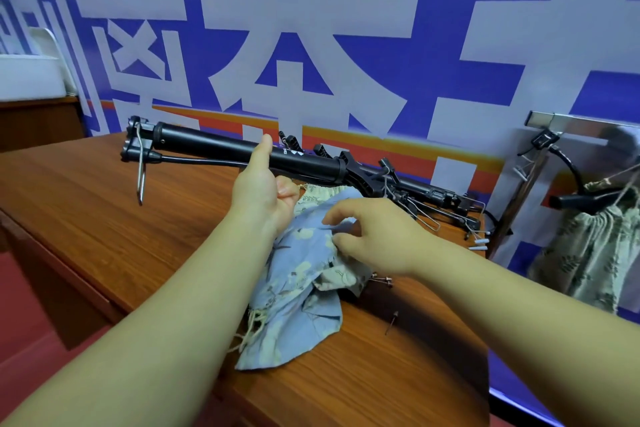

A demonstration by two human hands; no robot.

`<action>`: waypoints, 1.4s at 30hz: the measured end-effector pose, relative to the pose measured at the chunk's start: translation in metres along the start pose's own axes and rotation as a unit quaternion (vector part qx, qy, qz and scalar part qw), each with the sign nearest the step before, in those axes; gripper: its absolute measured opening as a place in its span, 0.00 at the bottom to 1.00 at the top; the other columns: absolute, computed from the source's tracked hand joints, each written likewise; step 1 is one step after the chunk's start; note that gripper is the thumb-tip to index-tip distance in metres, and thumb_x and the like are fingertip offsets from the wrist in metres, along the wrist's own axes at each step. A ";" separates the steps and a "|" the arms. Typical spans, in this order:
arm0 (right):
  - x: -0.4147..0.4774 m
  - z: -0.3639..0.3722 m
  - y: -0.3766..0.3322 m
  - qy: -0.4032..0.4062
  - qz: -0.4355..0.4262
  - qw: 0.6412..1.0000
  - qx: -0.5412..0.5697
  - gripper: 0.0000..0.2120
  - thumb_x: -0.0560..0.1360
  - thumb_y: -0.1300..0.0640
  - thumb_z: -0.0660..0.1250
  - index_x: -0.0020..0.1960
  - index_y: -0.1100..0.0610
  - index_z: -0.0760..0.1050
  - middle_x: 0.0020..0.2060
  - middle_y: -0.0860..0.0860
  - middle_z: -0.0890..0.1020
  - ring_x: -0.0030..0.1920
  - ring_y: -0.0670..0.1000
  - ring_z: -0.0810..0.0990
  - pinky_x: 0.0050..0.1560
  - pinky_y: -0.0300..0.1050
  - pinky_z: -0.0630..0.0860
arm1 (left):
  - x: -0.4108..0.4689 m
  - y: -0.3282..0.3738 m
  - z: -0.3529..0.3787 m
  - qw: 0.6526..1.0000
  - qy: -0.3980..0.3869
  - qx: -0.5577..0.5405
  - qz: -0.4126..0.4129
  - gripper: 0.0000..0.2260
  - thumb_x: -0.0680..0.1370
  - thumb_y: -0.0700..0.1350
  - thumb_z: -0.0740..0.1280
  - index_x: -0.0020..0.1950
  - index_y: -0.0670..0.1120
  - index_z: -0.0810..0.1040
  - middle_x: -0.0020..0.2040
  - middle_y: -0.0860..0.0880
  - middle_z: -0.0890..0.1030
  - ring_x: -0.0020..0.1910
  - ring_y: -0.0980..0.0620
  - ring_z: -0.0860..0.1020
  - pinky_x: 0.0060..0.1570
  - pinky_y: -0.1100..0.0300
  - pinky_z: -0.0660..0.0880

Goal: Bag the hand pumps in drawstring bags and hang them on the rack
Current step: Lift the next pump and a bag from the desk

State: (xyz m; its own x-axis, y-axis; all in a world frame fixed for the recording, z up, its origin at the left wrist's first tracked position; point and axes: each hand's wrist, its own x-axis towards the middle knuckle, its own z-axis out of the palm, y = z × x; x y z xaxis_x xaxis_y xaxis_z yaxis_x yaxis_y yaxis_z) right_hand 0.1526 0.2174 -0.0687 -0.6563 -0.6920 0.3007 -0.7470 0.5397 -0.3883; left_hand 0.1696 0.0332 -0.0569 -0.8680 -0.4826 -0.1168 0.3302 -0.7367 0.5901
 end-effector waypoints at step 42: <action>-0.094 -0.213 0.003 0.278 0.072 0.805 0.519 0.06 0.76 0.69 0.67 0.50 0.62 0.80 0.40 0.57 0.85 0.37 0.50 0.84 0.38 0.38 0.79 | -0.072 -0.053 0.157 0.988 -0.150 0.030 -0.021 0.09 0.79 0.51 0.72 0.51 0.49 0.75 0.34 0.51 0.61 0.28 0.54 0.54 0.24 0.64 0.55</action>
State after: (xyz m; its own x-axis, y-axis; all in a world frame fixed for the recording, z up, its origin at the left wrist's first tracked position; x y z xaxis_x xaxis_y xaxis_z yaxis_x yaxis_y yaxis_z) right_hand 0.1892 0.3861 0.0871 -0.8903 -0.1802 0.4183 -0.3564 -0.2961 -0.8862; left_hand 0.1561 0.1813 0.0457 -0.9541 -0.2843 0.0943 0.2772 -0.7189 0.6375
